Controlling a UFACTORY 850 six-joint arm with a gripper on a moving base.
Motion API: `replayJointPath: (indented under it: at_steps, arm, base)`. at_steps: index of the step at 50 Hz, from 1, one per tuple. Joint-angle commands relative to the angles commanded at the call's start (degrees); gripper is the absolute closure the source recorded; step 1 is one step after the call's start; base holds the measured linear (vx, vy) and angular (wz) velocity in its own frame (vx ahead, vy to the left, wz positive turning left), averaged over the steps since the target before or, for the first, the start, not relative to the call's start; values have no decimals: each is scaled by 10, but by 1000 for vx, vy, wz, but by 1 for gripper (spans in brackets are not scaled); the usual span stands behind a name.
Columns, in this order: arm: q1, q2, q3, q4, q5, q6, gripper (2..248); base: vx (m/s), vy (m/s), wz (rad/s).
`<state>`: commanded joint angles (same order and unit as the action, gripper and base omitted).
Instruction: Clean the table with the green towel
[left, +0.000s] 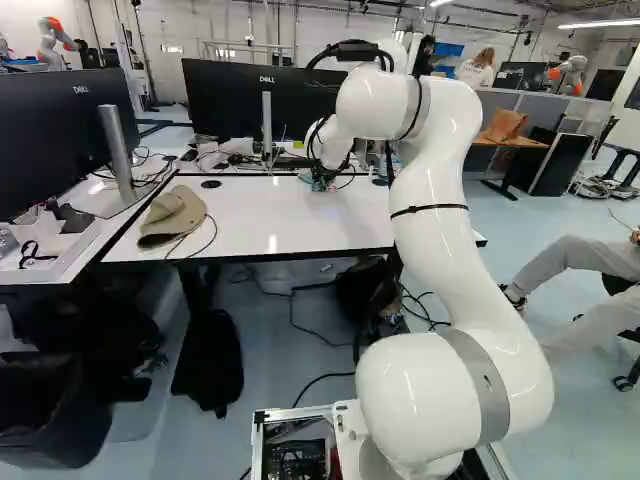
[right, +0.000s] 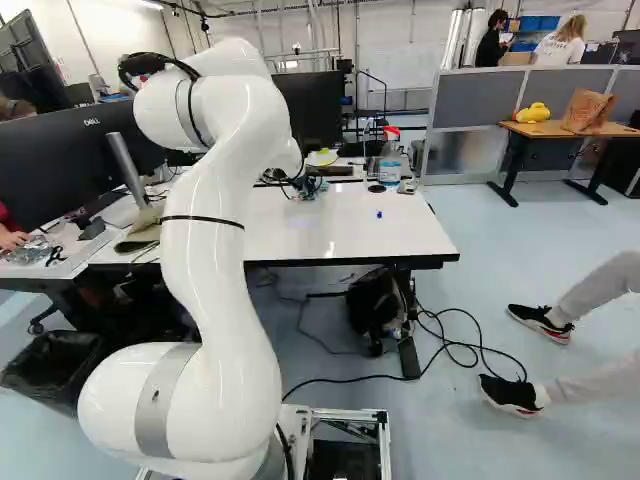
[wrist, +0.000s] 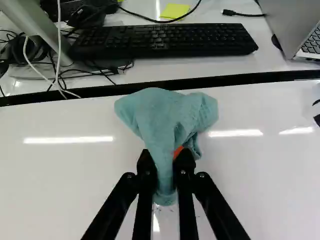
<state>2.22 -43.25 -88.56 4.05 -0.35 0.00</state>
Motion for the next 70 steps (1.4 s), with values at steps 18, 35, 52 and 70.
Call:
replayJointPath:
  at_steps: [18,35,52,70]
  arm:
    - [15,41,58,0,0,0,200]
    - [16,82,115,0,0,0,200]
    - [3,118,165,0,0,0,200]
    - [-24,129,180,0,0,0,200]
  base:
    - [0,0,0]
    - [0,0,0]
    - [0,0,0]
    - [0,0,0]
